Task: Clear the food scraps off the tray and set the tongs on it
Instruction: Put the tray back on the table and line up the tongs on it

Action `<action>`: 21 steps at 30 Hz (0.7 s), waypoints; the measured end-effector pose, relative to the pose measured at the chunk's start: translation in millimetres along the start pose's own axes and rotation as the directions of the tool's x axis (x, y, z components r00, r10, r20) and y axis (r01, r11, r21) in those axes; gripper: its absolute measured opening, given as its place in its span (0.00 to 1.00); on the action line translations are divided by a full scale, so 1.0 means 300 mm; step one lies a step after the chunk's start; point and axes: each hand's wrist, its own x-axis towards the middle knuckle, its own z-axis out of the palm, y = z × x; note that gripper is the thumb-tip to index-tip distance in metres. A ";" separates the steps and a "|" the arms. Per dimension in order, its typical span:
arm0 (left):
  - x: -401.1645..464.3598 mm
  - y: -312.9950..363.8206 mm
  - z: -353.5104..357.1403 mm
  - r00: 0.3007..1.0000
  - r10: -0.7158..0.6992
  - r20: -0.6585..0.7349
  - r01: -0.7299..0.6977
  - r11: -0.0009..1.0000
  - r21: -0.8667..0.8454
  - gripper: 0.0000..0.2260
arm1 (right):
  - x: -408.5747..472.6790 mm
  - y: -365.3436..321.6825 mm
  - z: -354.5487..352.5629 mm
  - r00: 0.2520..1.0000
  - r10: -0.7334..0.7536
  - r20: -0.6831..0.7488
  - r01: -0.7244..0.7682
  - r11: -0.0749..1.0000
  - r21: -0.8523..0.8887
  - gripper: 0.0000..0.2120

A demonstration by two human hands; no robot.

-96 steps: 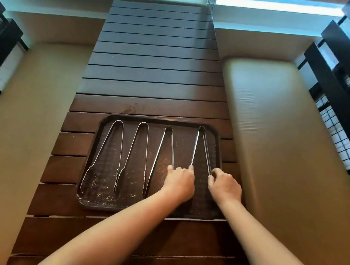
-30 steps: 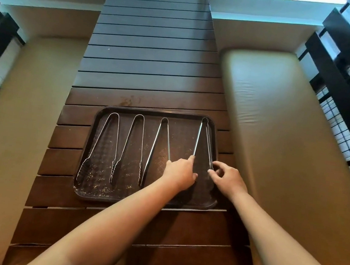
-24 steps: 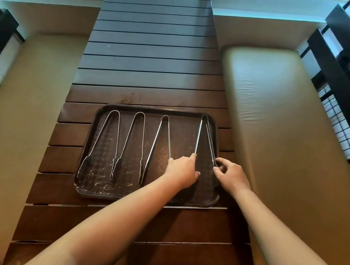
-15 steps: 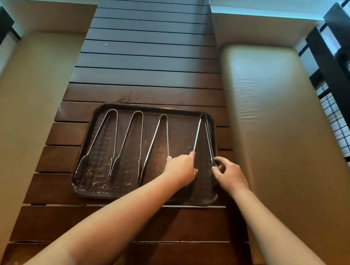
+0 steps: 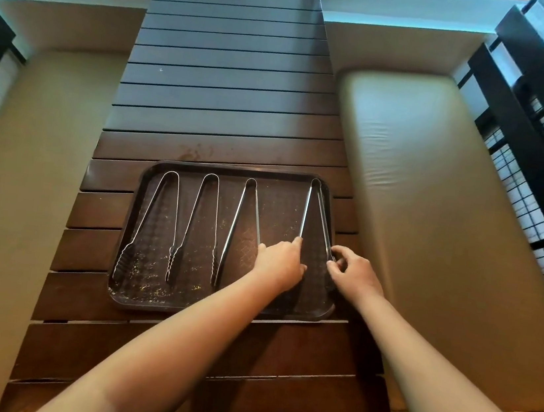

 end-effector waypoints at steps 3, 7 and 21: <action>-0.001 -0.004 -0.005 1.000 -0.001 -0.002 0.001 1.000 -0.002 0.26 | -0.003 -0.002 0.002 1.000 0.002 -0.001 -0.002 1.000 0.001 0.18; -0.014 -0.008 -0.015 0.994 -0.019 -0.108 0.013 0.999 -0.052 0.26 | -0.008 0.004 -0.004 0.999 0.015 -0.035 -0.013 0.998 0.055 0.16; -0.057 -0.183 -0.031 0.927 -0.293 -0.234 0.287 0.956 -0.061 0.24 | -0.003 -0.061 -0.008 0.964 -0.115 -0.242 0.097 0.992 -0.084 0.15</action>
